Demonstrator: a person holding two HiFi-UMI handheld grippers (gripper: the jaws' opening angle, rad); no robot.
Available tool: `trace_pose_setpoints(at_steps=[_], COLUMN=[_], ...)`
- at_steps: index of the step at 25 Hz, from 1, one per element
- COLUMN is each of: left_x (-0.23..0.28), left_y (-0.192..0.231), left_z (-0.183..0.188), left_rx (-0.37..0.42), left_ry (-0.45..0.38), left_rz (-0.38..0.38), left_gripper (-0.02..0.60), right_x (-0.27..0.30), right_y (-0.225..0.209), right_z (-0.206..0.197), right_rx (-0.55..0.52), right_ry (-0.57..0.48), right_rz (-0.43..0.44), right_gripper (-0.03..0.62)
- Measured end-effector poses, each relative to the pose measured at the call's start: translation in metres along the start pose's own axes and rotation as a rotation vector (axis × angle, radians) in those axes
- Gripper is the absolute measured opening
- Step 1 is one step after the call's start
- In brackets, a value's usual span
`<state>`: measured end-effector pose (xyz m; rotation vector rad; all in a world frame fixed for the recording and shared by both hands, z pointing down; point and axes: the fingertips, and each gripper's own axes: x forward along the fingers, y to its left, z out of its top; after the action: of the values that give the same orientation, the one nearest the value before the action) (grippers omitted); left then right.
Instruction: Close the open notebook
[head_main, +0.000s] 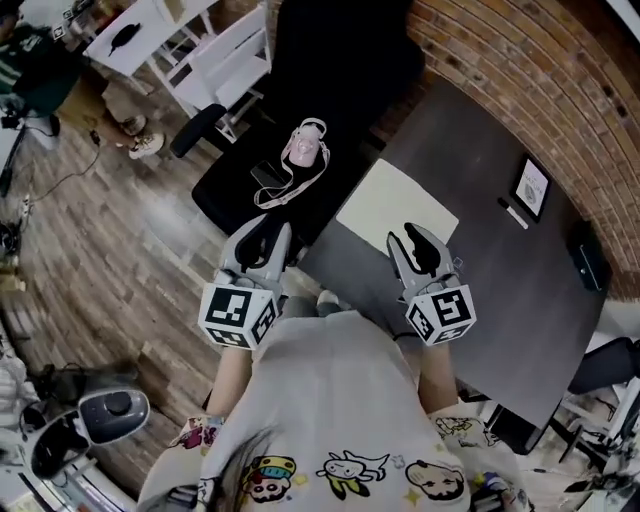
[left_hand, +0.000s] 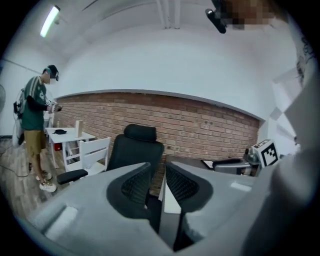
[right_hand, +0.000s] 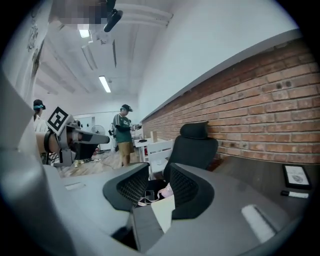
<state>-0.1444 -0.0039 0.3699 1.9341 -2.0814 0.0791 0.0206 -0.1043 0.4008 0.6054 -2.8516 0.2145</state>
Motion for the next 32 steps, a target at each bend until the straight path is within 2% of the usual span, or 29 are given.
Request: trace_pose_setpoints(at_steps=[6, 12, 15, 19, 23, 27, 32], left_x=[0.059, 0.104, 0.118, 0.124, 0.126, 0.126, 0.126], left_y=[-0.029, -0.048, -0.050, -0.062, -0.067, -0.073, -0.074], left_z=[0.012, 0.007, 0.000, -0.008, -0.017, -0.024, -0.040], left_rx=[0.051, 0.105, 0.121, 0.133, 0.132, 0.136, 0.091], left_ry=[0.040, 0.133, 0.168, 0.205, 0.239, 0.254, 0.299], left_rz=[-0.224, -0.473, -0.542, -0.603, -0.633, -0.659, -0.674], left_gripper=[0.089, 0.089, 0.089, 0.089, 0.089, 0.089, 0.089], right_x=[-0.038, -0.058, -0.055, -0.065, -0.069, -0.071, -0.067], right_y=[-0.040, -0.049, -0.051, -0.044, -0.036, -0.031, -0.020], right_z=[-0.001, -0.010, -0.014, -0.016, -0.020, -0.025, -0.036], right_rx=[0.057, 0.149, 0.184, 0.218, 0.236, 0.273, 0.347], right_ry=[-0.028, -0.042, -0.058, -0.069, -0.066, -0.073, -0.070], right_rz=[-0.236, -0.477, -0.546, -0.605, -0.625, -0.626, -0.595], right_gripper=[0.127, 0.127, 0.127, 0.127, 0.127, 0.127, 0.126])
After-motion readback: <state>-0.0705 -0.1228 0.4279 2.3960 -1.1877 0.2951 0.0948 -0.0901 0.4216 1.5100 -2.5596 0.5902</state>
